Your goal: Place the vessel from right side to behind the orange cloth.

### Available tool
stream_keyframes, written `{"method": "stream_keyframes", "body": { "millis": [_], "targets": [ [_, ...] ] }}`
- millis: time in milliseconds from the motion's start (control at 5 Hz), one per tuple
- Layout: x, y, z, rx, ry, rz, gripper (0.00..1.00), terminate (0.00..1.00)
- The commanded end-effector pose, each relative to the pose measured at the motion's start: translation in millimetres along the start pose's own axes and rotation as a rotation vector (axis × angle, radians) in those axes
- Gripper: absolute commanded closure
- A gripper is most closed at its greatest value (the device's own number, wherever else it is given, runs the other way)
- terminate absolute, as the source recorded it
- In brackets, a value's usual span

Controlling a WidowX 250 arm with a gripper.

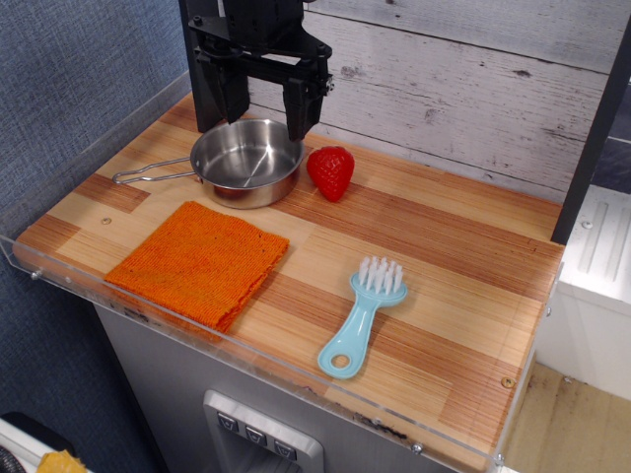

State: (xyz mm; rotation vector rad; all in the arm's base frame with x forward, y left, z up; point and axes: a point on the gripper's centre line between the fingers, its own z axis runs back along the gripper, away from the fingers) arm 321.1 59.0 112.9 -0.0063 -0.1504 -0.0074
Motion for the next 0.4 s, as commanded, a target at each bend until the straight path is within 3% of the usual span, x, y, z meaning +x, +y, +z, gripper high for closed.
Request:
{"method": "stream_keyframes", "body": {
  "millis": [0,200],
  "targets": [
    [-1.6,-6.5,22.7,0.016,-0.069,-0.003,0.0,0.0],
    [-1.6,-6.5,22.7,0.016,-0.069,-0.003,0.0,1.0]
  ]
}}
